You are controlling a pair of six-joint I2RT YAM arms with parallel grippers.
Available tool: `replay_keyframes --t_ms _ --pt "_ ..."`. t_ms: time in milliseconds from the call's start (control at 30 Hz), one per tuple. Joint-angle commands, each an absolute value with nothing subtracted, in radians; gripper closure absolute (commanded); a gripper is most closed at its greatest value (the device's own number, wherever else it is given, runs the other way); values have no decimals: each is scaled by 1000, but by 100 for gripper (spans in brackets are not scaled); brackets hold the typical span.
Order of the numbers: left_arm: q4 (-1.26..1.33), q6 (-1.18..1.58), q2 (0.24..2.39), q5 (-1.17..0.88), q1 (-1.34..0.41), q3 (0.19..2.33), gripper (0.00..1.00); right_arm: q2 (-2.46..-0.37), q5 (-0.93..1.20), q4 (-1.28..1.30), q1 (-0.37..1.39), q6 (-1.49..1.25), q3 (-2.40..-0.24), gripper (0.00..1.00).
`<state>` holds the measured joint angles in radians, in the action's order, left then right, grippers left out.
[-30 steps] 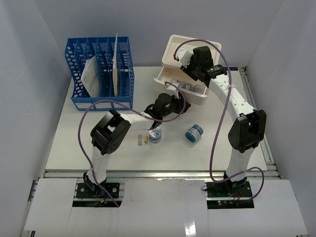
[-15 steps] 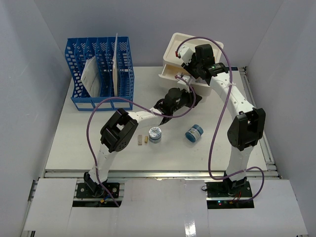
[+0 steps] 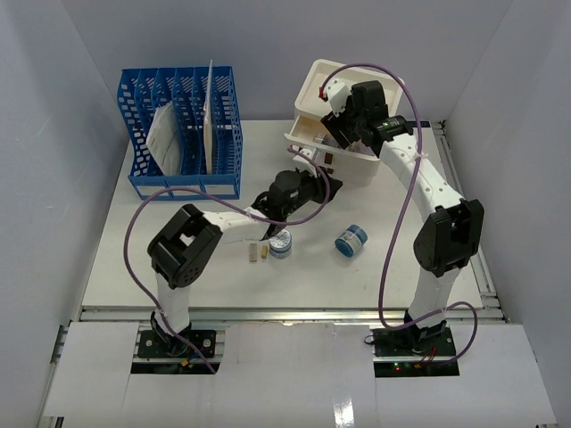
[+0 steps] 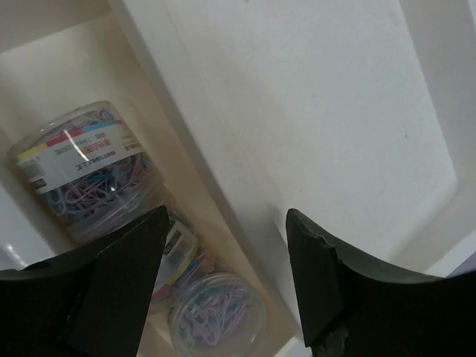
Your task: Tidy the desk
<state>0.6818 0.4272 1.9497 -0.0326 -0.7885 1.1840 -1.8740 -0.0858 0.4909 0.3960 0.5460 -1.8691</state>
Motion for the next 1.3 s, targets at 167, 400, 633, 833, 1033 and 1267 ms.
replay_keyframes --t_ms 167,400,633,833,1033,1267 --pt "553 428 1869 -57 -692 1245 56 -1754 32 476 410 452 -1852 26" --pt "497 432 2014 -53 -660 1462 58 -1627 33 342 409 383 -1714 27" --pt "593 526 2115 -37 -653 1568 58 -1520 92 255 409 323 -1594 28" --pt "646 595 2139 -15 -654 1592 60 -1504 2 193 407 340 -1518 29" --pt "697 591 2074 -15 -652 1453 57 -1675 -31 189 372 353 -1625 29" --pt "717 568 2039 -36 -643 1383 57 -1855 -55 170 352 399 -1794 32"
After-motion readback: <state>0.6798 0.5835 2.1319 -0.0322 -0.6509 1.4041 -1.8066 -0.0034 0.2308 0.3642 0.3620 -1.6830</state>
